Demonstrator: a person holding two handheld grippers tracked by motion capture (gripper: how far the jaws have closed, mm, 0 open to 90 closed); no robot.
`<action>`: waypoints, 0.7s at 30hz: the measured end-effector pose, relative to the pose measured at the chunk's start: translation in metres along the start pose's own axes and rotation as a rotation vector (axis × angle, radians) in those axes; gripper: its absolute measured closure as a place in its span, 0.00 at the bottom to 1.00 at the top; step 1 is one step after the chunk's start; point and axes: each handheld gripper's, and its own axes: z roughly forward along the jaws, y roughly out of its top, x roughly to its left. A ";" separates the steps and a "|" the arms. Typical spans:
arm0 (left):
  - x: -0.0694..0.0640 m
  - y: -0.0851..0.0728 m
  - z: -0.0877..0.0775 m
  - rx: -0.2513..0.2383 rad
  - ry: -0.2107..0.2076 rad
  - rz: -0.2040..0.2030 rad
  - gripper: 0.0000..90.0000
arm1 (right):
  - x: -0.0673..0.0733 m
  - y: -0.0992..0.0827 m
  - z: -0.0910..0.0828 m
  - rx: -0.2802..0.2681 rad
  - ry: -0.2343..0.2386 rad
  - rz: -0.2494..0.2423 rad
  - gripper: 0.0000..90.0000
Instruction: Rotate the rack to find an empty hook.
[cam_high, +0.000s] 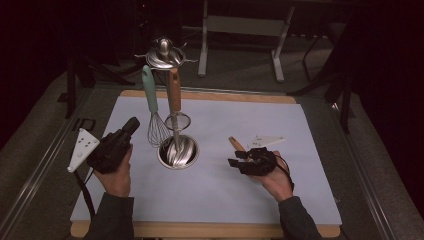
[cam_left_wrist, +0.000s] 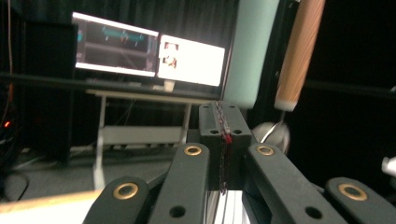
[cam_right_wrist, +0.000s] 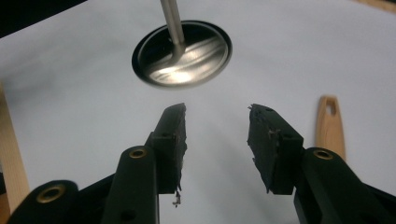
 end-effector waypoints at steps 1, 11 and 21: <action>-0.001 0.004 0.001 -0.014 -0.004 0.003 1.00 | 0.000 -0.004 -0.001 0.000 0.000 0.006 0.62; -0.014 0.034 0.018 -0.137 -0.067 0.026 0.99 | -0.009 -0.032 -0.002 0.006 -0.014 0.062 0.62; -0.033 0.067 0.037 -0.211 -0.092 0.065 0.99 | -0.011 -0.039 -0.012 -0.030 -0.002 0.097 0.62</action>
